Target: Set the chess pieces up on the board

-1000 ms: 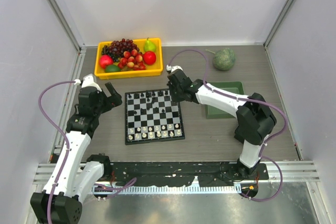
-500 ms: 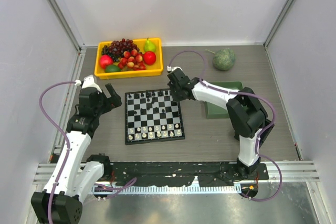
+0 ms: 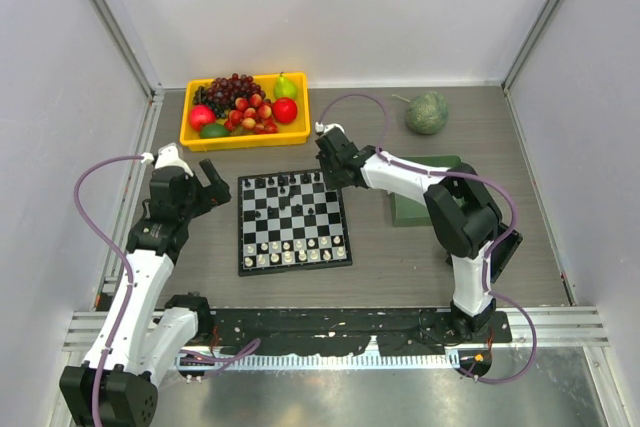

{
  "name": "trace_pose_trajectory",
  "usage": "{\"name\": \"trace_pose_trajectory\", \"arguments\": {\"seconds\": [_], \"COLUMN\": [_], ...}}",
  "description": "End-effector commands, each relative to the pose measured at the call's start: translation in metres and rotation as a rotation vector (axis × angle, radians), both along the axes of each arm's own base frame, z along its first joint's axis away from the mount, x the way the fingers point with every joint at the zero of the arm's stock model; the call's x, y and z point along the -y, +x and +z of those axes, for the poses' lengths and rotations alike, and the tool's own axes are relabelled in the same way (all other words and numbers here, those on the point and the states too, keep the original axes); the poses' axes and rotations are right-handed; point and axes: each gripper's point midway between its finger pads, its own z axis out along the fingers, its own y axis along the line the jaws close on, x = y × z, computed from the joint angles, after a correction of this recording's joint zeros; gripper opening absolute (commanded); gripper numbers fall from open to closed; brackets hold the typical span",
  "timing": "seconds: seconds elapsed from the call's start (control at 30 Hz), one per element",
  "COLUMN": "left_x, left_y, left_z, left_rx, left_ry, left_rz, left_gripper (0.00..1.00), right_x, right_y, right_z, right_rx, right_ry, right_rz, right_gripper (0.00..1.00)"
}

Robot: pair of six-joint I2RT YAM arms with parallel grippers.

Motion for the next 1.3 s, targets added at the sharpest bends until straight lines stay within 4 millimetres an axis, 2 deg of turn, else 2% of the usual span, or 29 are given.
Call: {"name": "trace_pose_trajectory", "arguments": {"seconds": [0.0, 0.2, 0.4, 0.6, 0.63, 0.73, 0.87, 1.0, 1.27], "left_x": [-0.007, -0.006, -0.006, -0.007, -0.007, -0.008, -0.007, -0.007, -0.010], "left_y": [0.002, 0.002, 0.001, 0.000, 0.000, 0.000, 0.001, 0.000, -0.003], "left_z": [0.003, 0.005, 0.005, 0.008, 0.008, 0.007, 0.007, 0.009, 0.013], "left_rx": [0.019, 0.022, 0.028, 0.034, 0.034, 0.033, 0.031, 0.036, 0.046], "left_ry": [0.022, 0.017, 0.011, 0.012, 0.012, 0.014, 0.010, 0.012, 0.019], "left_rz": [0.019, 0.016, 0.018, 0.022, 0.022, 0.023, 0.021, 0.017, 0.027], "left_gripper": [0.99, 0.99, 0.99, 0.99, 0.99, 0.99, 0.99, 0.99, 0.99], "right_x": [-0.010, -0.011, -0.009, 0.000, 0.001, 0.000, -0.013, -0.033, -0.056], "right_y": [0.013, 0.012, 0.007, -0.006, -0.010, -0.020, -0.033, -0.042, -0.051], "right_z": [0.012, 0.016, 0.044, 0.073, 0.071, 0.081, 0.081, 0.069, 0.042], "right_rx": [0.045, 0.049, 0.080, 0.113, 0.102, 0.108, 0.094, 0.067, 0.007], "right_ry": [0.031, 0.034, 0.071, 0.114, 0.117, 0.146, 0.168, 0.154, 0.111], "right_rz": [-0.006, 0.003, 0.009, 0.009, 0.011, 0.022, 0.059, 0.101, 0.133], "right_gripper": [0.18, 0.26, 0.42, 0.47, 0.47, 0.48, 0.49, 0.47, 0.40]}}
